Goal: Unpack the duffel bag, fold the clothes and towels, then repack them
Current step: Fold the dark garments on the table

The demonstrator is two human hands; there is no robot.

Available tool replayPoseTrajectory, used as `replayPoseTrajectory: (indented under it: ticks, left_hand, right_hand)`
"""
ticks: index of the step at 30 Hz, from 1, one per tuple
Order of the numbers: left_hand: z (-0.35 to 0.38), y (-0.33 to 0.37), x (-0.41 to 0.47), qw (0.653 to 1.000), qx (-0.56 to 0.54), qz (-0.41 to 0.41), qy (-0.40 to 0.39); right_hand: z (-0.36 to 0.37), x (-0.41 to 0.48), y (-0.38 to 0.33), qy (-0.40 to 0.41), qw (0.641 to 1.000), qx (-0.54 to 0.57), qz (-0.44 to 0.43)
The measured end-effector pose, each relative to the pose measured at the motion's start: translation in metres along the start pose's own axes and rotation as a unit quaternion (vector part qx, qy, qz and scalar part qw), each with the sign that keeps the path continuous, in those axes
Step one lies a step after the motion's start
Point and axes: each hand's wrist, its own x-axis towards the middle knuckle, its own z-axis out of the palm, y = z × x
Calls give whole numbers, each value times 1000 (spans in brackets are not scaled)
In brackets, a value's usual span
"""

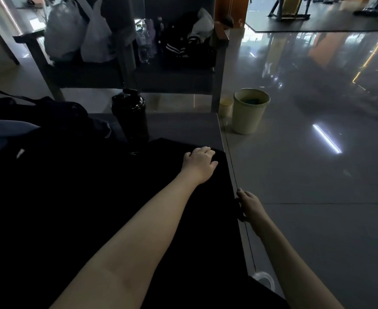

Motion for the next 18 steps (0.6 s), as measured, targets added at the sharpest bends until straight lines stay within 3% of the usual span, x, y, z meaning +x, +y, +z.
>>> replayPoseTrajectory:
  ticks: [8, 14, 18]
  left_hand:
    - [2, 17, 49, 997, 71, -8, -6]
    - [-9, 8, 45, 996, -26, 87, -5]
    - [-10, 2, 38, 987, -82, 141, -3]
  right_hand:
    - [-1, 30, -11, 29, 987, -83, -131]
    - [-1, 42, -33, 29, 965, -114, -233]
    - [-1, 51, -43, -29, 956, -133, -260]
